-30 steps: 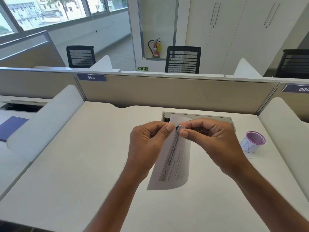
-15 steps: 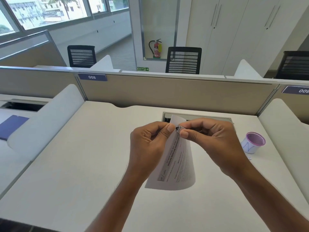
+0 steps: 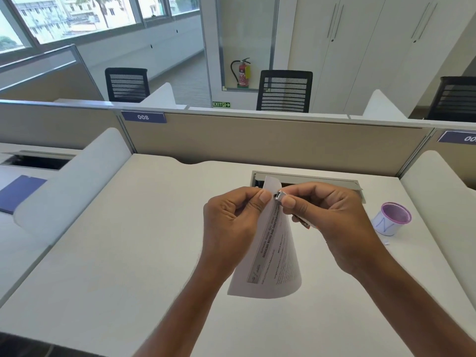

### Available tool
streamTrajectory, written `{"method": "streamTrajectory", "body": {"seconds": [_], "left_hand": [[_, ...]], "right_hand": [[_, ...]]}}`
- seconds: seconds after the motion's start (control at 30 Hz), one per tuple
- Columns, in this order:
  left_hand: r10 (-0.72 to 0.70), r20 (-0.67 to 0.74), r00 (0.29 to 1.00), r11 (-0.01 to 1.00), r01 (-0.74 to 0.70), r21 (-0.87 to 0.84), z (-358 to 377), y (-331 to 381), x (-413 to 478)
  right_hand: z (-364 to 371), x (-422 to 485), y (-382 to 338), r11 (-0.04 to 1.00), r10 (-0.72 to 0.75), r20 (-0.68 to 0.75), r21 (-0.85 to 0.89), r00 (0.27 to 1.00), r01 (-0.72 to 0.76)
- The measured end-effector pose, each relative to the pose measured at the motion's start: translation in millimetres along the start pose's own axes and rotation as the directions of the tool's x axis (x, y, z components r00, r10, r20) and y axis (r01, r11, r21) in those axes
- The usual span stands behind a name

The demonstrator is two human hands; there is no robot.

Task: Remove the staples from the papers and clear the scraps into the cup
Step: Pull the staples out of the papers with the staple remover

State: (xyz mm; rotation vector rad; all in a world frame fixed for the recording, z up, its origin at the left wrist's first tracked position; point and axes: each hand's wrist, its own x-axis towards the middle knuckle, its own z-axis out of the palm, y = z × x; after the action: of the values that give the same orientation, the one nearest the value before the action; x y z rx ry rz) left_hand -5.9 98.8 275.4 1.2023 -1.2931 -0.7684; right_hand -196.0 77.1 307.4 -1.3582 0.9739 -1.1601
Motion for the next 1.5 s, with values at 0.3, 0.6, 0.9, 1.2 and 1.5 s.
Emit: {"method": "streamTrajectory", "body": {"seconds": [0.3, 0.6, 0.9, 1.2, 1.5], "left_hand": [[-0.284, -0.051, 0.958, 0.938, 0.266, -0.221, 11, 9, -5], [-0.499, 0.034, 0.866, 0.795, 0.473, -0.380, 9, 9, -3], [-0.555, 0.173, 0.814, 0.587, 0.530, -0.612, 13, 16, -7], [-0.638, 0.320, 0.701, 0.401, 0.656, -0.639, 2, 16, -4], [-0.671, 0.398, 0.625, 0.351, 0.741, -0.572, -7, 11, 0]], "right_hand": [[-5, 4, -3, 0.995, 0.062, -0.077, 0.088, 0.995, -0.055], [12, -9, 6, 0.975, 0.224, -0.039, 0.010, 0.974, -0.224], [25, -18, 25, 0.597, -0.303, 0.039, -0.771, 0.952, 0.221], [-3, 0, 24, 0.086, -0.540, 0.382, -0.861, 0.750, 0.501], [-27, 15, 19, 0.155, -0.515, 0.499, -0.745, 0.697, 0.648]]}}
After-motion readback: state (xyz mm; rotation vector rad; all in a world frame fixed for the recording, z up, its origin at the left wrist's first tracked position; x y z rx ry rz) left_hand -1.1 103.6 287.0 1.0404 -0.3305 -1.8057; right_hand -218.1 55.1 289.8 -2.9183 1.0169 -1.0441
